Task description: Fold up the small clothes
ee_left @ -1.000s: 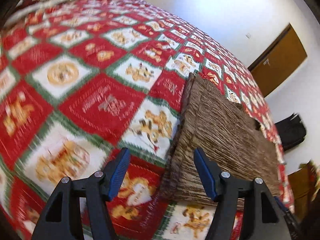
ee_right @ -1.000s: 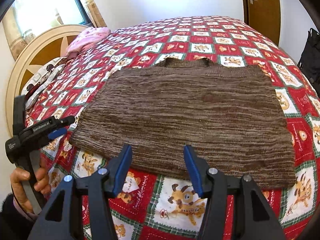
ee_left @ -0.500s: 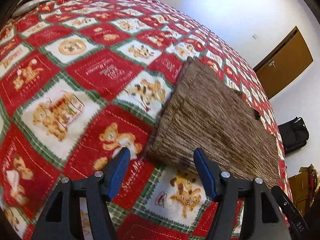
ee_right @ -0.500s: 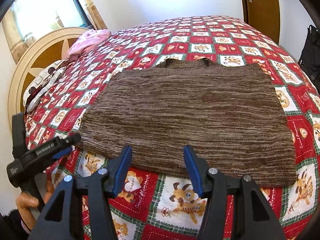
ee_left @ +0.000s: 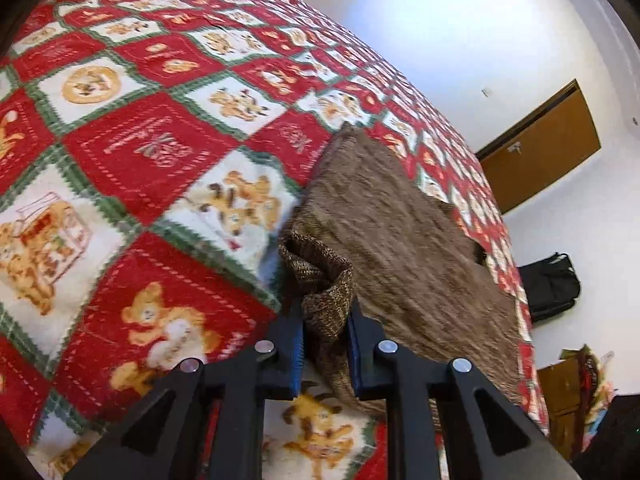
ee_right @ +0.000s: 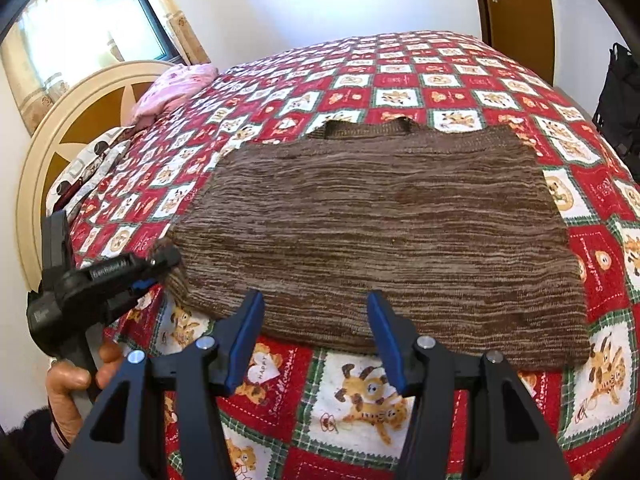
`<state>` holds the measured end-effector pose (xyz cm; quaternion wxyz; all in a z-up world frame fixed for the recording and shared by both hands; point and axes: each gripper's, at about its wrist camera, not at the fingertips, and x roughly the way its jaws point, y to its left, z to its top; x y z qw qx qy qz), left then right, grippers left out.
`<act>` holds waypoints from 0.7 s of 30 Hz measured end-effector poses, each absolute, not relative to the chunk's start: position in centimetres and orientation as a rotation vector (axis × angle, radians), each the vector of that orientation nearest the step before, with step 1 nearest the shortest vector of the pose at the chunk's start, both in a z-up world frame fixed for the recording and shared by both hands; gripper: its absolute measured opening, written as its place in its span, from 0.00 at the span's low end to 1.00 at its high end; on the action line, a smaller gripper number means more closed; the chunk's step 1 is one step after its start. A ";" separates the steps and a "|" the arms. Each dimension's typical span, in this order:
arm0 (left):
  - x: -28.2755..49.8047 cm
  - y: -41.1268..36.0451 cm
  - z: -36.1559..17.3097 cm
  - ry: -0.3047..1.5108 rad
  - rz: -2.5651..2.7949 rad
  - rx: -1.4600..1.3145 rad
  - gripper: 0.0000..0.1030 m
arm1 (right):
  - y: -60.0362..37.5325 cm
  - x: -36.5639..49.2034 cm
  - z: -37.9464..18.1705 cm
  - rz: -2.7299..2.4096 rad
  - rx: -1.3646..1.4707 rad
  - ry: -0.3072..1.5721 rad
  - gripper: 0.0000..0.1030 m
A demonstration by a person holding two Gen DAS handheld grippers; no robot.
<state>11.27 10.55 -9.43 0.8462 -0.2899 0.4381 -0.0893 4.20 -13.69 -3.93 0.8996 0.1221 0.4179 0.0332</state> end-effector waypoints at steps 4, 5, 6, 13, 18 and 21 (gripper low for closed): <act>10.7 10.6 -9.7 0.898 -0.160 -0.596 0.18 | -13.5 5.6 -2.9 0.085 0.249 0.858 0.56; 10.8 10.7 -9.7 0.900 -0.157 -0.599 0.18 | -13.2 6.4 -2.4 0.098 0.249 0.853 0.56; 11.0 10.8 -9.7 0.904 -0.156 -0.607 0.18 | -13.0 7.2 -1.9 0.112 0.246 0.847 0.56; 12.3 11.8 -10.0 0.931 -0.183 -0.696 0.20 | -10.1 14.6 -1.3 0.218 0.276 0.849 0.62; 11.6 11.6 -9.9 0.864 -0.208 -0.638 0.17 | -7.5 19.2 -2.6 0.248 0.255 0.900 0.62; 10.7 11.3 -9.8 0.820 -0.214 -0.606 0.16 | -5.7 21.6 -3.6 0.264 0.242 0.936 0.62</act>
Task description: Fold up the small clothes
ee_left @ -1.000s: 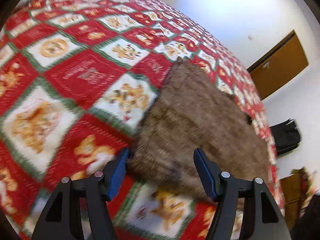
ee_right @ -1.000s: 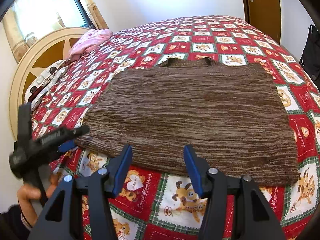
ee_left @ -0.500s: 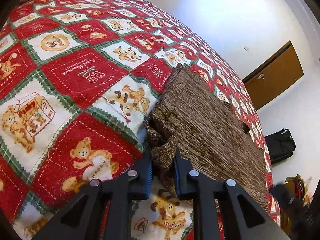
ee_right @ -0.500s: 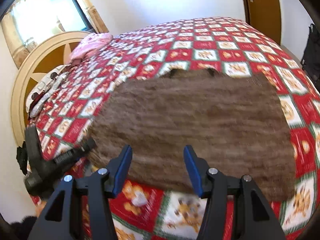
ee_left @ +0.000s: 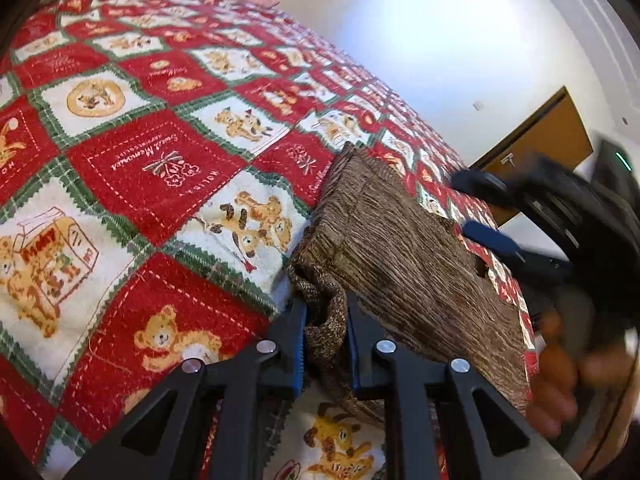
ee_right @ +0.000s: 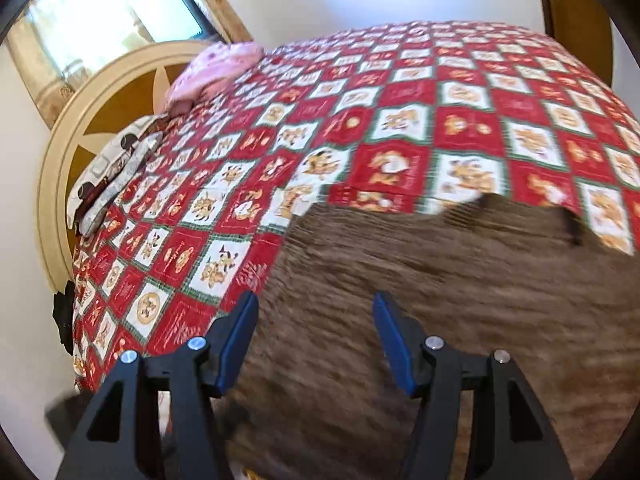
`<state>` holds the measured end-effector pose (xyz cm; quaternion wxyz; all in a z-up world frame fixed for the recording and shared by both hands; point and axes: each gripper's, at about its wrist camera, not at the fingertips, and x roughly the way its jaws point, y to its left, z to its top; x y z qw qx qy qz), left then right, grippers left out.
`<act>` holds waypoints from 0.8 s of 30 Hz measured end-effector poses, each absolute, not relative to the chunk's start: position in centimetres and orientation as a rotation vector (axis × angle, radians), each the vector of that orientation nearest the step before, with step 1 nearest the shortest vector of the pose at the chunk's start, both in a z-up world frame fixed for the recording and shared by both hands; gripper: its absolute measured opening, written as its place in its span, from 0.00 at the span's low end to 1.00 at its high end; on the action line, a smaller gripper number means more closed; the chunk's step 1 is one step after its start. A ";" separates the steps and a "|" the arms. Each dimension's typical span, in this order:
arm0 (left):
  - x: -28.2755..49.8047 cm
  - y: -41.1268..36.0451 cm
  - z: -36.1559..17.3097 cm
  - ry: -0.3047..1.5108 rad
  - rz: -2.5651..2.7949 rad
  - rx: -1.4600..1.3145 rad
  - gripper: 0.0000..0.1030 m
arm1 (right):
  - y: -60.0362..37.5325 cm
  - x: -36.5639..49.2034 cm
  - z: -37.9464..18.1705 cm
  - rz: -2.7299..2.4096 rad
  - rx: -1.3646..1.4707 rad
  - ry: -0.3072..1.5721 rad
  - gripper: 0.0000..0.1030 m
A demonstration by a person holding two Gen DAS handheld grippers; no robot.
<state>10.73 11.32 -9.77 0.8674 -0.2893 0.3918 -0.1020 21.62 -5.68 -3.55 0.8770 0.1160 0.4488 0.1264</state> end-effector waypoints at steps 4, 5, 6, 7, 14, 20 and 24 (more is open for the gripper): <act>9.7 11.0 -9.5 0.787 -0.245 -0.574 0.15 | -2.8 24.2 -4.8 0.262 0.164 0.969 0.62; 9.4 11.0 -9.4 0.775 -0.248 -0.563 0.15 | -2.0 24.7 -5.0 0.259 0.143 0.976 0.62; 9.2 11.1 -9.2 0.762 -0.245 -0.547 0.15 | -1.5 25.2 -5.3 0.266 0.124 0.980 0.62; 9.1 11.1 -9.1 0.753 -0.244 -0.534 0.15 | -0.6 25.7 -5.7 0.280 0.102 0.988 0.62; 9.4 11.2 -9.3 0.748 -0.267 -0.549 0.15 | 2.6 28.0 -8.4 0.240 -0.070 1.030 0.75; 8.7 10.3 -8.4 0.698 -0.287 -0.490 0.15 | 4.6 27.8 -9.3 0.182 -0.277 1.033 0.57; 8.7 10.3 -8.4 0.707 -0.279 -0.488 0.15 | 2.5 28.1 -8.8 0.162 -0.238 1.032 0.26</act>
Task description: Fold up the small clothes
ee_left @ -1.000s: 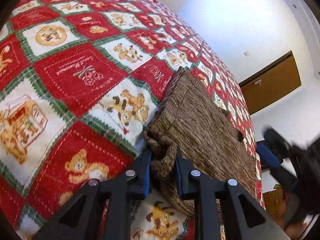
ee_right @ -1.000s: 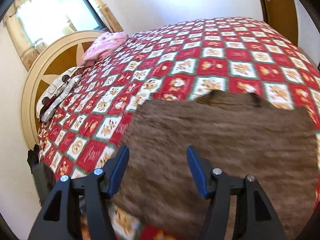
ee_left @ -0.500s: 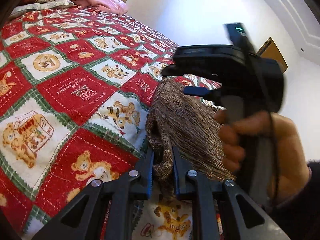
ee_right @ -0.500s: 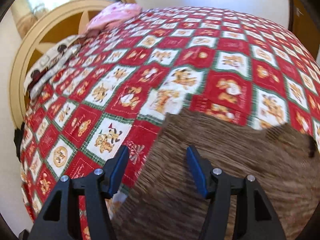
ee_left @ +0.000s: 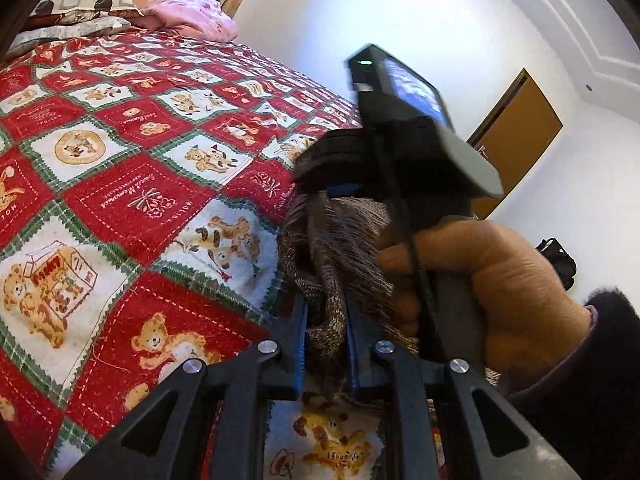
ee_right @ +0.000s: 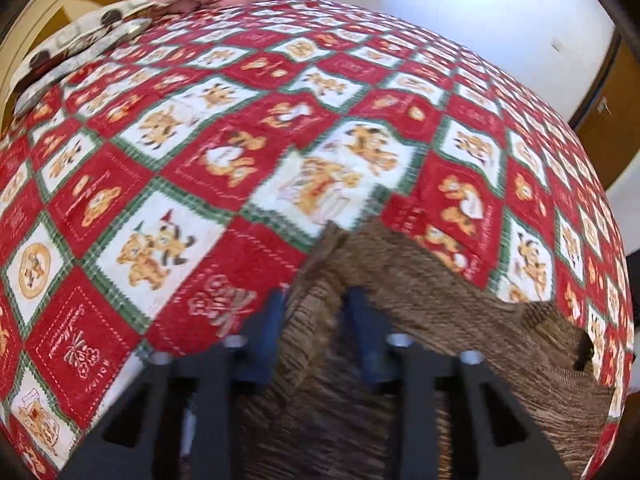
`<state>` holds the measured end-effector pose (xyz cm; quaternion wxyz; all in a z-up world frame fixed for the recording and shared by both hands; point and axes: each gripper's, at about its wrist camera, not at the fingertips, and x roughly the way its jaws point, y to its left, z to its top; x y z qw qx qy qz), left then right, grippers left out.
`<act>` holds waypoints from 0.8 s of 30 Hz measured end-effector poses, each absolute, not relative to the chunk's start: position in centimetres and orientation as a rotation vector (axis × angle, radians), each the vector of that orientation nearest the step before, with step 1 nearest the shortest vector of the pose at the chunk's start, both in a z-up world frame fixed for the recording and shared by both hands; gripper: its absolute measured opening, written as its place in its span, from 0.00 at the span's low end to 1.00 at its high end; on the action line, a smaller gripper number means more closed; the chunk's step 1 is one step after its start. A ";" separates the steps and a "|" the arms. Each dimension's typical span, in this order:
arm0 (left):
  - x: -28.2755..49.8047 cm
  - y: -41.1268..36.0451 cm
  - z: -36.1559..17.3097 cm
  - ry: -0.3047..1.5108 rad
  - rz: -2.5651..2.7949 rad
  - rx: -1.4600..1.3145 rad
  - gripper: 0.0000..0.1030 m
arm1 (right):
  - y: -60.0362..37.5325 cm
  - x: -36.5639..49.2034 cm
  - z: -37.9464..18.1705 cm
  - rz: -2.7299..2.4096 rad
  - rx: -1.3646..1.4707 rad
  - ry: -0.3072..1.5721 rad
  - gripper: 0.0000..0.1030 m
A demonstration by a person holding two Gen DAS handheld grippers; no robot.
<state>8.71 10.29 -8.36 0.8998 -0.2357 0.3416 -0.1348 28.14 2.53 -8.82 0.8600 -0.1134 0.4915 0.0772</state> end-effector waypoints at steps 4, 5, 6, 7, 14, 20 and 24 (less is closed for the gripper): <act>8.8 9.7 -8.1 0.712 -0.281 -0.457 0.15 | 0.4 28.2 -8.2 0.219 -0.067 1.043 0.15; 8.9 9.4 -8.0 0.721 -0.270 -0.431 0.15 | -0.1 28.1 -8.2 0.236 -0.029 1.045 0.14; 9.0 9.2 -7.9 0.729 -0.259 -0.408 0.15 | -0.4 28.0 -8.1 0.245 -0.006 1.044 0.14; 9.2 9.1 -7.9 0.736 -0.251 -0.394 0.15 | -0.7 27.8 -8.1 0.254 0.017 1.040 0.13; 10.7 9.2 -8.8 0.851 -0.150 -0.321 0.15 | -3.1 26.9 -7.3 0.277 0.162 1.022 0.12; 10.6 8.8 -8.9 0.853 -0.121 -0.264 0.15 | -3.7 26.8 -7.7 0.283 0.180 1.025 0.11; 10.6 8.7 -8.9 0.858 -0.120 -0.256 0.15 | -4.3 27.0 -8.3 0.293 0.242 1.033 0.11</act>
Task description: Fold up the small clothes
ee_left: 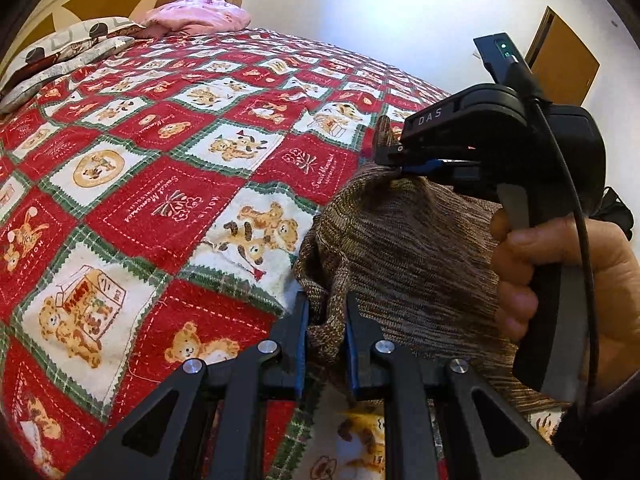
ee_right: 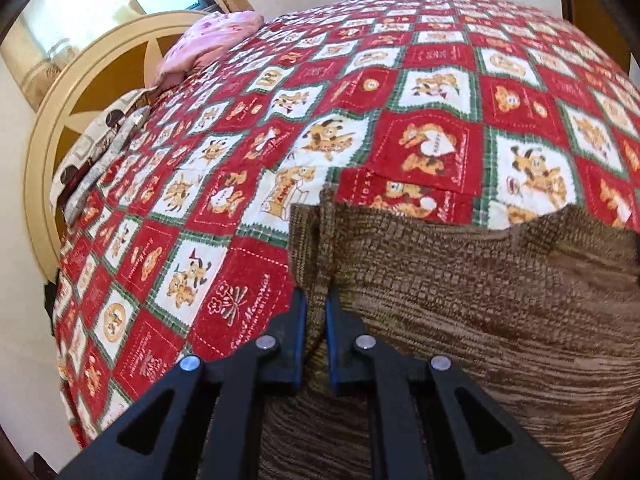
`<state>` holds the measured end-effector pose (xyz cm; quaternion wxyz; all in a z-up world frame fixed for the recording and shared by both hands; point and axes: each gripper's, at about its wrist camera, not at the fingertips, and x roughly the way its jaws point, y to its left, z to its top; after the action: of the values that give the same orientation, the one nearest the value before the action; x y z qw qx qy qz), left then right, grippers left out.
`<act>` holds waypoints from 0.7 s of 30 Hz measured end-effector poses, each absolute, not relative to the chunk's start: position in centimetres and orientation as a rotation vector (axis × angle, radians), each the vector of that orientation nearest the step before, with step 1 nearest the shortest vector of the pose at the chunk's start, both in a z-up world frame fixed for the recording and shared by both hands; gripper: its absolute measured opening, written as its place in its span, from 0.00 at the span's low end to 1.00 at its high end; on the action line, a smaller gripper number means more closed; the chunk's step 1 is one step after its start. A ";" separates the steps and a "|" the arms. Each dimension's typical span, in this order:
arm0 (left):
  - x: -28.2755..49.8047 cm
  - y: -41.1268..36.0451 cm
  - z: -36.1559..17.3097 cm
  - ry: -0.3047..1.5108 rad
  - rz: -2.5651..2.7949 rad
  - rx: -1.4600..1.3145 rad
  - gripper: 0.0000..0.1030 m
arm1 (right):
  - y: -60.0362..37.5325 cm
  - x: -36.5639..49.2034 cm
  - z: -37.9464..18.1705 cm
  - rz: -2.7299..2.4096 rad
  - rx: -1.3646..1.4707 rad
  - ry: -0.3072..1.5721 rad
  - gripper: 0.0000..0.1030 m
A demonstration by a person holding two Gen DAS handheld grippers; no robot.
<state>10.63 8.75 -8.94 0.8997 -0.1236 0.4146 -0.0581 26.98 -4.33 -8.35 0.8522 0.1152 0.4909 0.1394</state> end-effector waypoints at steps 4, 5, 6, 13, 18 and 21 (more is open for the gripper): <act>10.7 8.8 -9.0 0.861 -0.123 -0.254 0.15 | -4.6 27.1 -8.8 0.307 0.277 1.033 0.11; 10.8 8.8 -9.1 0.861 -0.122 -0.258 0.15 | -4.6 27.0 -8.9 0.305 0.278 1.031 0.11; 10.7 8.9 -9.1 0.860 -0.121 -0.261 0.15 | -4.5 27.0 -8.9 0.302 0.273 1.027 0.11; 10.5 9.1 -8.9 0.848 -0.125 -0.276 0.15 | -4.5 26.4 -8.2 0.310 0.256 0.999 0.10; 9.9 8.0 -8.0 0.804 -0.126 -0.210 0.15 | -5.8 25.6 -6.6 0.342 0.313 0.958 0.10; 9.1 6.7 -6.7 0.725 -0.134 -0.129 0.15 | -6.1 25.2 -5.6 0.335 0.304 0.944 0.10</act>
<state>9.07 6.69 -6.65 0.9307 -0.0628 0.3543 -0.0657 25.16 -6.07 -5.62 0.8661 0.1454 0.4507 0.1600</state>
